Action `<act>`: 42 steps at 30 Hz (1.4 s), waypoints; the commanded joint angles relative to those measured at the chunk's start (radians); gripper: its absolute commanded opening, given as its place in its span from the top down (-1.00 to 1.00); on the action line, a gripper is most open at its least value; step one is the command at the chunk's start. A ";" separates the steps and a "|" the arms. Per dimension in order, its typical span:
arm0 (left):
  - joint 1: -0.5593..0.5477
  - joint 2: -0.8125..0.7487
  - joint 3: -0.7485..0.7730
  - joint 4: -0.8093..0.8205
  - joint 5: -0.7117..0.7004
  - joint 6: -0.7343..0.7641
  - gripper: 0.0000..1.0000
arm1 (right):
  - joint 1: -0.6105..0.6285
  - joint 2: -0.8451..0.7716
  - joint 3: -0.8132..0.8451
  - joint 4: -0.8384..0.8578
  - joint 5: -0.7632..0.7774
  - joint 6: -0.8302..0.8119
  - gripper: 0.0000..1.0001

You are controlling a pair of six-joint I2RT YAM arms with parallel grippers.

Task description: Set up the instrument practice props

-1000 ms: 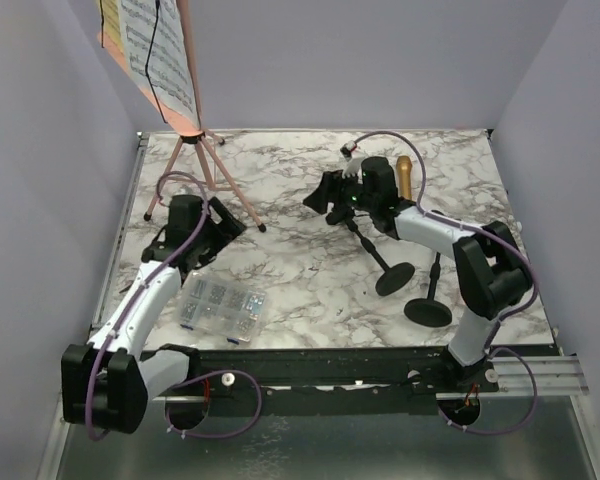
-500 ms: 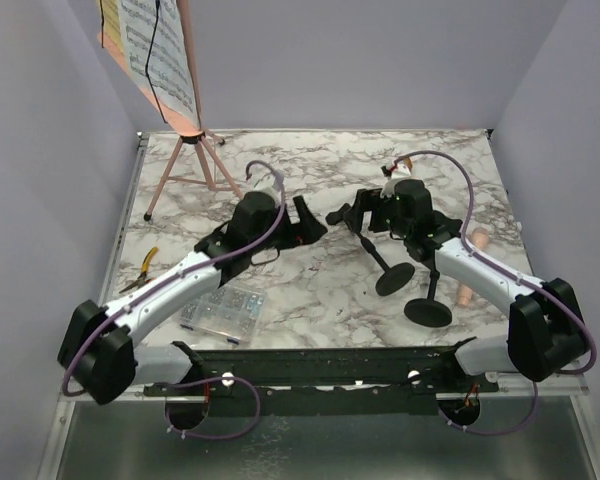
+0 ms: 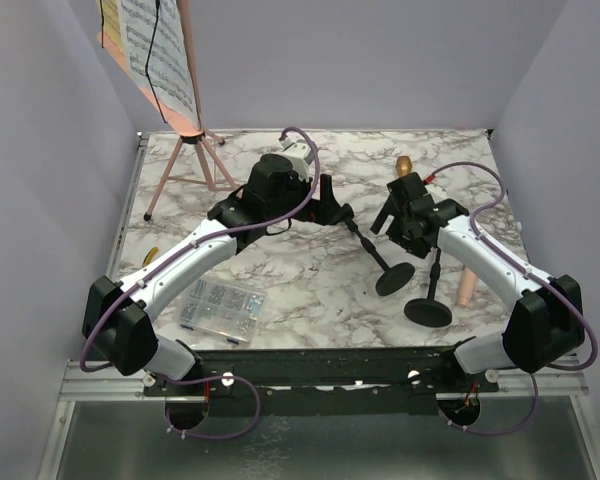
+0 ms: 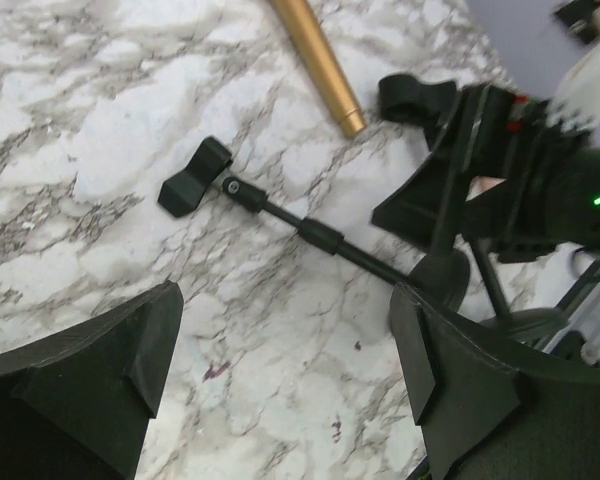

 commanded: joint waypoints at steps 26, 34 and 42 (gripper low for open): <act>-0.002 0.068 -0.060 -0.076 0.012 0.056 -0.83 | 0.005 -0.042 -0.181 -0.161 -0.205 0.472 -0.06; -0.003 0.031 -0.071 -0.077 -0.090 0.070 -0.83 | 0.003 -0.091 -0.243 0.214 -0.318 0.426 1.00; -0.002 -0.082 -0.121 -0.019 -0.157 0.077 -0.83 | -0.057 -0.108 -0.497 0.939 -0.526 0.360 1.00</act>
